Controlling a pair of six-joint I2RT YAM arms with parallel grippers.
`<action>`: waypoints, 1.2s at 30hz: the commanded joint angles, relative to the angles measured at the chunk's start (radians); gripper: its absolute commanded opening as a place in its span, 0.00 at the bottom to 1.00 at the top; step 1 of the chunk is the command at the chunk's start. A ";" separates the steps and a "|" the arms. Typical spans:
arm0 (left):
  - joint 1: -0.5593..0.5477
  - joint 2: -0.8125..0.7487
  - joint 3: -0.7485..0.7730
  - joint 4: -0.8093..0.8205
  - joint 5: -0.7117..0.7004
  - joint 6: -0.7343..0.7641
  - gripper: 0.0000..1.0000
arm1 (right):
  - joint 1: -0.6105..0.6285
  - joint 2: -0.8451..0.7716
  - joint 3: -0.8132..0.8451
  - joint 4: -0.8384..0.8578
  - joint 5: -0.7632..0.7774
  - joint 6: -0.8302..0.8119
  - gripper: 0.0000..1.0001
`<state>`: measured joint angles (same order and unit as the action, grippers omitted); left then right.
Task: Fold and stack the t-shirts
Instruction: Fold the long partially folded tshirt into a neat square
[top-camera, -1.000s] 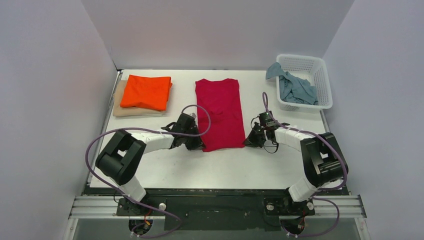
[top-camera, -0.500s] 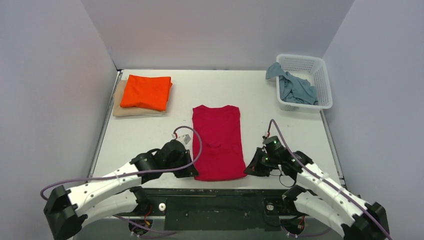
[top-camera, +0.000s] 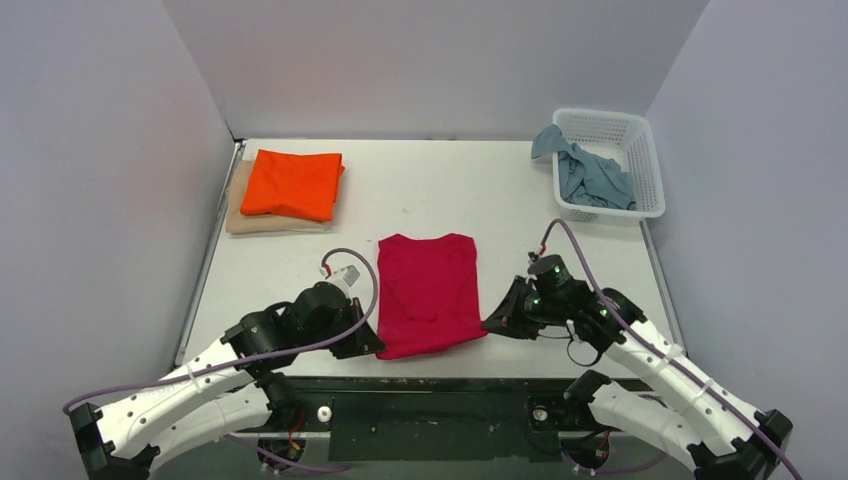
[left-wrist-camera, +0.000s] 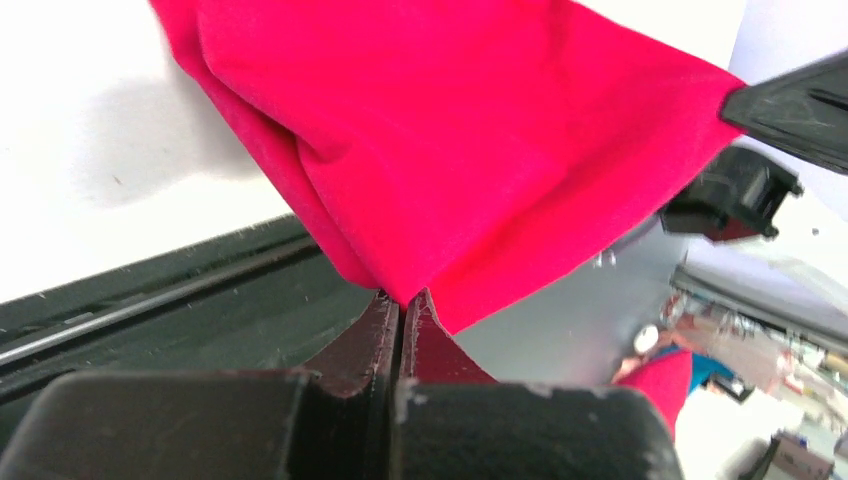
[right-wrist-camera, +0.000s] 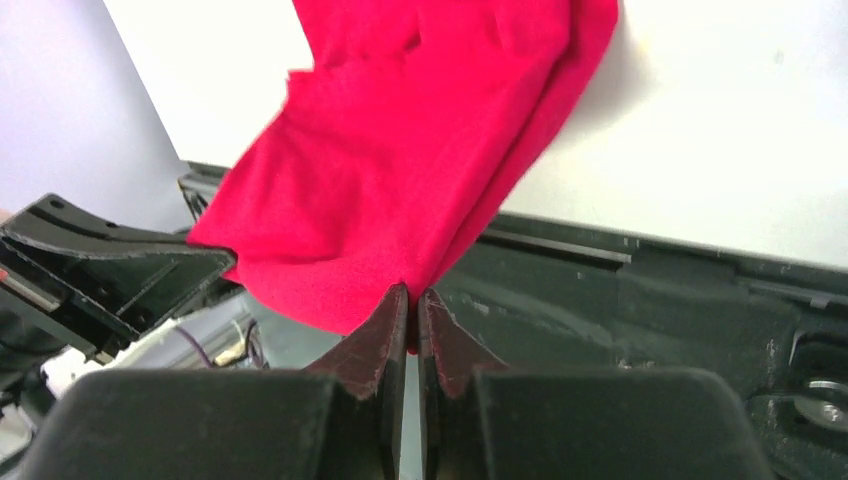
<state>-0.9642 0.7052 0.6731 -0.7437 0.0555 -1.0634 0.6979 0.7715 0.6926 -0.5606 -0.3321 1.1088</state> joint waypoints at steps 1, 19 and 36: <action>0.092 0.050 0.067 0.022 -0.027 0.062 0.00 | -0.070 0.113 0.155 -0.018 0.104 -0.141 0.00; 0.485 0.447 0.254 0.276 0.131 0.329 0.00 | -0.300 0.475 0.402 0.075 0.047 -0.303 0.00; 0.600 0.820 0.386 0.408 0.166 0.363 0.00 | -0.379 0.858 0.548 0.274 0.032 -0.302 0.00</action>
<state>-0.3855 1.4475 0.9924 -0.4049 0.2184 -0.7345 0.3332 1.5829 1.1870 -0.3355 -0.3721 0.8131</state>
